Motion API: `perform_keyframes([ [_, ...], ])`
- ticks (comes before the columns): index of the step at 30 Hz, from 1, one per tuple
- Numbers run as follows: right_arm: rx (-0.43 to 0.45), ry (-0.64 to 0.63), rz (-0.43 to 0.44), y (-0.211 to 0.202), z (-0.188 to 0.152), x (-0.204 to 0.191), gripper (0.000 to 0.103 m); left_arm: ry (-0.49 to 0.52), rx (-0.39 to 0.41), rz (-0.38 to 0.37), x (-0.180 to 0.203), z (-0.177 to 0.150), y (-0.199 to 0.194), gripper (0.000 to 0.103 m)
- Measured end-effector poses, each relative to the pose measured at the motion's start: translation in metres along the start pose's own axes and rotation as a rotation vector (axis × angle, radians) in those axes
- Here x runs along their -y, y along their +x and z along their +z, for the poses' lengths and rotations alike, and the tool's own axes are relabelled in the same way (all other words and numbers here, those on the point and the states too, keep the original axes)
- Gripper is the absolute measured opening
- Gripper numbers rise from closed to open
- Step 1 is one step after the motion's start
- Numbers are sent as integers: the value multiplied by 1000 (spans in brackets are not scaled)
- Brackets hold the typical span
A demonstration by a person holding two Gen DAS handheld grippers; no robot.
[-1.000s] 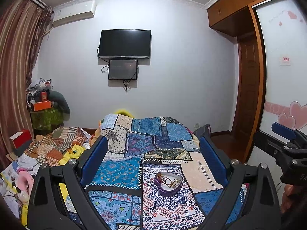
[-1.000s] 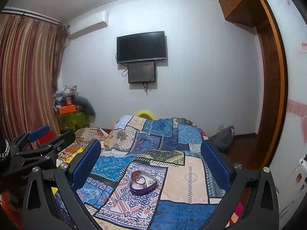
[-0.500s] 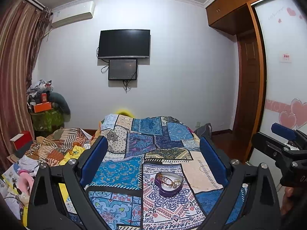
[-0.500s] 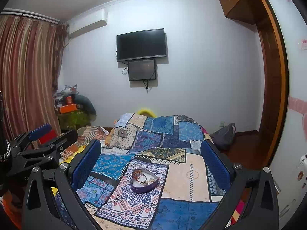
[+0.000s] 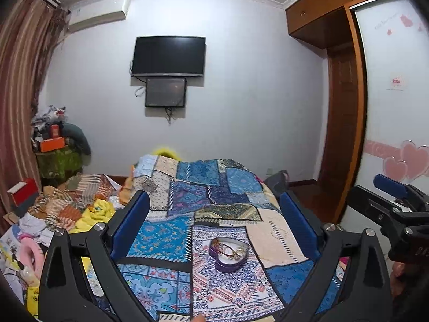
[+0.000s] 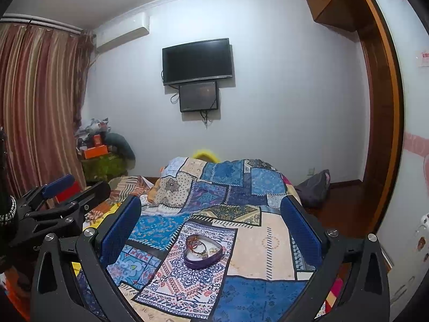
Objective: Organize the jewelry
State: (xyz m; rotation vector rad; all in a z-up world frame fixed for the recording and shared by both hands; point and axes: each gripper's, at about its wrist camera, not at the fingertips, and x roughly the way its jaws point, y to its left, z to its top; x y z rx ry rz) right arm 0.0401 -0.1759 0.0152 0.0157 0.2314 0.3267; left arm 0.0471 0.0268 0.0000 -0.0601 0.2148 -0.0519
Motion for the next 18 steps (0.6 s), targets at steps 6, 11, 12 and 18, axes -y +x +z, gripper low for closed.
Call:
perform_keyframes([
  [6, -4, 5, -3, 1, 0, 1, 103, -10, -4, 0, 0, -1, 1, 98],
  [11, -10, 8, -6, 3, 0, 2, 103, -14, -6, 5, 0, -2, 3, 98],
  [12, -11, 9, -6, 4, 0, 2, 103, -14, -5, 8, -1, -2, 4, 99],
  [18, -22, 15, -7, 9, -1, 3, 103, -11, -5, 2, 0, -5, 6, 101],
])
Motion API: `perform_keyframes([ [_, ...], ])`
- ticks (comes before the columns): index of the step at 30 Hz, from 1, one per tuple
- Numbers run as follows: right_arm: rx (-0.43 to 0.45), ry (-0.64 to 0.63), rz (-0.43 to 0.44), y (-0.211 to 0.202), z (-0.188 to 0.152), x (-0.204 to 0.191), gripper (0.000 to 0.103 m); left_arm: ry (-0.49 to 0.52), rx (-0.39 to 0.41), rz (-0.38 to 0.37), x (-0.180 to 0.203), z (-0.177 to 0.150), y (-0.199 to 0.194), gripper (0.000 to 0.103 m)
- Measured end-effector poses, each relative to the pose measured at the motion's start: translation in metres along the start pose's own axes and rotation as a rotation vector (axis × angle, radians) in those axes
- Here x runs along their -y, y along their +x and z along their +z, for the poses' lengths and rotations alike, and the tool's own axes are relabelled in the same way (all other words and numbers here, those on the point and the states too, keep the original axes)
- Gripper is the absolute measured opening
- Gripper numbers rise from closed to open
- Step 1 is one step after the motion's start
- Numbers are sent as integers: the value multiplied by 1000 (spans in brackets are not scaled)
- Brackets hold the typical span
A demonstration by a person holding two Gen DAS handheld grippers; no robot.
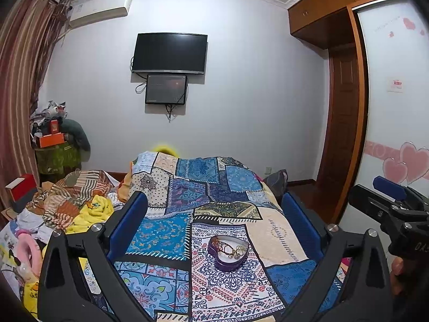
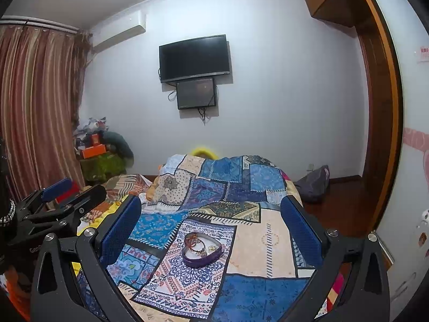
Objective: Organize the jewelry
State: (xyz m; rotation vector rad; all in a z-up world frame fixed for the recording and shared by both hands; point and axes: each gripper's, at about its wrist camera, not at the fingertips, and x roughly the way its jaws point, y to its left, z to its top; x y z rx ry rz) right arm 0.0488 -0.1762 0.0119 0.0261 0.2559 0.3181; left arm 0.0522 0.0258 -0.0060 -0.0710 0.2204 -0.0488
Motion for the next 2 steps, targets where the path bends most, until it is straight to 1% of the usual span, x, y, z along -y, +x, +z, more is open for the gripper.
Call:
perform_keyframes([
  [2, -5, 1, -1, 2, 0, 0, 103, 2, -2, 2, 0, -1, 2, 101],
])
